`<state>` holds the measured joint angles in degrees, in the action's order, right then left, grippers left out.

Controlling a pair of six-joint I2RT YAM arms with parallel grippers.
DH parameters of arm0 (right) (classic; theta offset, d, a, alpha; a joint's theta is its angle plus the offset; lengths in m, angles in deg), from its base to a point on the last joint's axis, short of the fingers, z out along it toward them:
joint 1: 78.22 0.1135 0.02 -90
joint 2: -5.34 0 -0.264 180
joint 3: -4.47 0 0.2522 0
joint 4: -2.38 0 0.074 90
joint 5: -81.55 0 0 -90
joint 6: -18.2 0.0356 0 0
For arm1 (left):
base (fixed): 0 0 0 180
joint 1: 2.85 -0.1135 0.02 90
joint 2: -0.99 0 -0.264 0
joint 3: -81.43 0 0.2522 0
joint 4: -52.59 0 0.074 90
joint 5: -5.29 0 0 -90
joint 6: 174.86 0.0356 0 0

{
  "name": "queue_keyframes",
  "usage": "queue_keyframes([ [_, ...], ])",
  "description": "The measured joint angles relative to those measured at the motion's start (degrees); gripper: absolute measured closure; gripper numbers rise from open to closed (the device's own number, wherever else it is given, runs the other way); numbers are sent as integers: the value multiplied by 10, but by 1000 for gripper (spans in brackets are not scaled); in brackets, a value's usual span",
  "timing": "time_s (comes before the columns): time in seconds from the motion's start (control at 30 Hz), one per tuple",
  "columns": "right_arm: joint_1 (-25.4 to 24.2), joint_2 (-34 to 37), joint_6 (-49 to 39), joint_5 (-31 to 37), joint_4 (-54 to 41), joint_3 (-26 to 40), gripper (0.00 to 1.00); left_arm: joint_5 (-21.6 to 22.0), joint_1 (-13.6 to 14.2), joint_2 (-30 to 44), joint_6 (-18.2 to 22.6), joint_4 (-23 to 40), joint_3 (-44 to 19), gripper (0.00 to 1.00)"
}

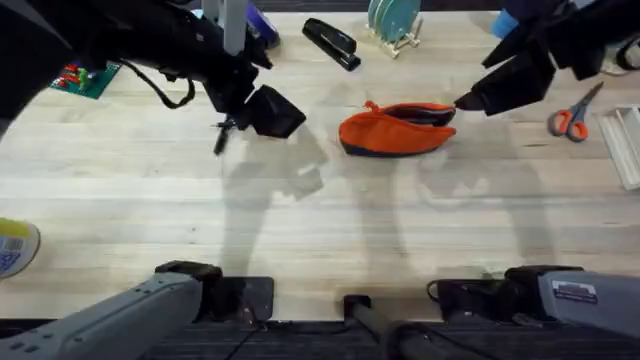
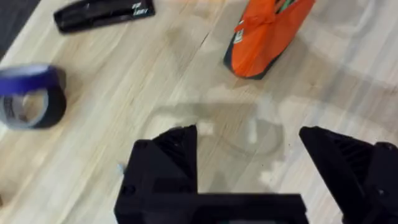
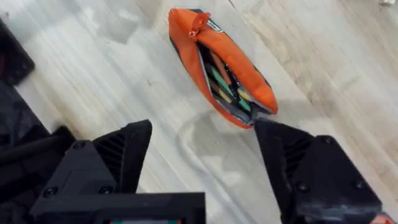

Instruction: Unzip the bag, pick up the pens from the table one at a time and place them inside, then zip the bag closed.

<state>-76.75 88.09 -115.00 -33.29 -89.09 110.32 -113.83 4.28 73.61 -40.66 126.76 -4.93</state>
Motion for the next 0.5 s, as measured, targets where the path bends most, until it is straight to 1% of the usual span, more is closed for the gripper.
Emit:
queue_keyframes([
  [0.13, 0, -19, 15, 0, -5, 0, 6, 27, 0, 0, -37, 0, 0, 8],
  [0.33, 0, -54, 23, 0, -13, 0, 6, 54, 0, 0, -76, 1, 0, 8],
  [0.5, 0, -64, 25, 0, -17, 0, 6, 78, 0, 0, -96, 1, 0, 7],
])
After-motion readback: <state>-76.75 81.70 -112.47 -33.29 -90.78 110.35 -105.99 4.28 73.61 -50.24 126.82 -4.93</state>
